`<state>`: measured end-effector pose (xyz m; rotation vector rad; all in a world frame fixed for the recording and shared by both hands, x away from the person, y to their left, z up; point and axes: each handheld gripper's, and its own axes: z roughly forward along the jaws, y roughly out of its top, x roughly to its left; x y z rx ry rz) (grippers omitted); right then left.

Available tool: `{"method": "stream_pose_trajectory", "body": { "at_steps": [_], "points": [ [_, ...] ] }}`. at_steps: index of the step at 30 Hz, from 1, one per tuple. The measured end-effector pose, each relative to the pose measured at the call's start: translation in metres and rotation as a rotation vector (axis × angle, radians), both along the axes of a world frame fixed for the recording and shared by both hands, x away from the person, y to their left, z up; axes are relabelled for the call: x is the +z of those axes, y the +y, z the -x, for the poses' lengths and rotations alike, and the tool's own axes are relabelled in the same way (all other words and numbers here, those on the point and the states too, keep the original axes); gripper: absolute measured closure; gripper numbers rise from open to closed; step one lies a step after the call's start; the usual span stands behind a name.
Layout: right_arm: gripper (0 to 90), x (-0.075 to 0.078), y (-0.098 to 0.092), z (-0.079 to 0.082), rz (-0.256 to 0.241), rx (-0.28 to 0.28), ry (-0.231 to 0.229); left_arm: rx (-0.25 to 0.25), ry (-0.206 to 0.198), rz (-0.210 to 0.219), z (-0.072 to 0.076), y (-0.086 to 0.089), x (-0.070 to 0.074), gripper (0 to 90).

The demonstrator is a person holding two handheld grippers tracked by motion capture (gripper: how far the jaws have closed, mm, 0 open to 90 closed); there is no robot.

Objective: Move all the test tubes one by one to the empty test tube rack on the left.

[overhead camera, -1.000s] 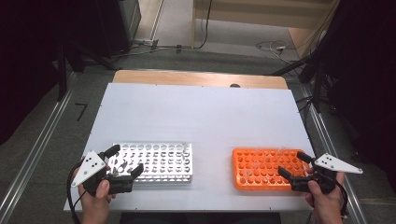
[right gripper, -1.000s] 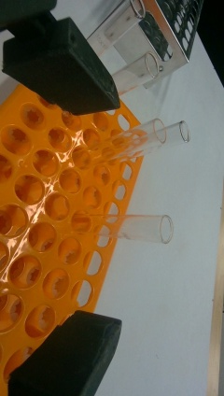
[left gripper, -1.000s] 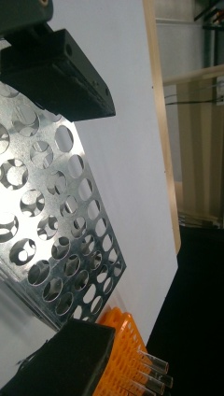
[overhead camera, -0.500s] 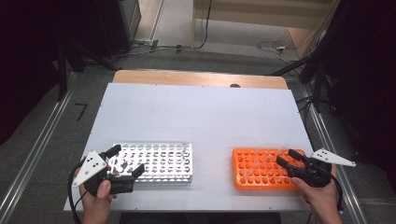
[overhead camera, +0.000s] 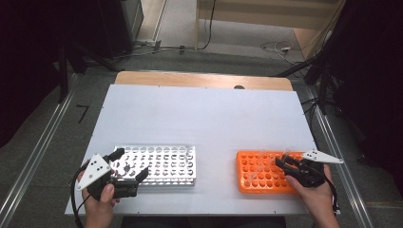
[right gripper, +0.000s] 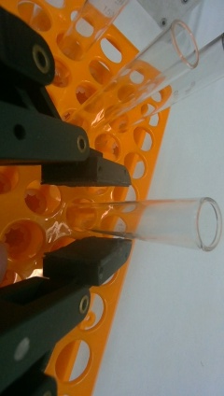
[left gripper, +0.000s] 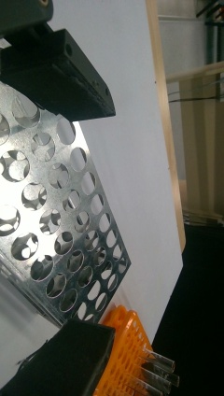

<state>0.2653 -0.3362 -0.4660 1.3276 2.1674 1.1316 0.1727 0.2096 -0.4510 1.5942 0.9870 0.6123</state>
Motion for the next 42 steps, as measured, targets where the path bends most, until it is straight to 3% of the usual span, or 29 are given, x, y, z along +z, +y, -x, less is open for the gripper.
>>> {"method": "stream_pose_trajectory", "body": {
  "at_steps": [3,6,13,18,23,42],
  "points": [
    [62.9,-0.001,0.003,0.003,0.029,-0.009,-0.023,-0.002,0.0,-0.003,0.001,-0.001,0.001,0.0],
    [69.7,-0.002,0.004,0.004,0.041,-0.017,-0.039,-0.008,-0.001,-0.006,0.001,-0.003,0.0,0.0],
    [73.5,-0.003,0.004,0.005,0.037,-0.02,-0.042,-0.01,0.002,-0.012,0.001,-0.003,0.0,0.0],
    [73.9,-0.003,0.0,0.004,-0.006,-0.023,-0.024,-0.009,-0.001,-0.01,0.001,-0.003,0.001,0.0],
    [74.0,0.0,-0.001,0.005,-0.008,-0.017,-0.038,-0.012,0.002,-0.012,0.001,-0.003,0.0,0.0],
    [74.0,0.037,-0.006,0.021,-0.06,-0.009,-0.13,-0.021,-0.005,-0.012,0.002,-0.006,0.002,0.0]
  ]
}}
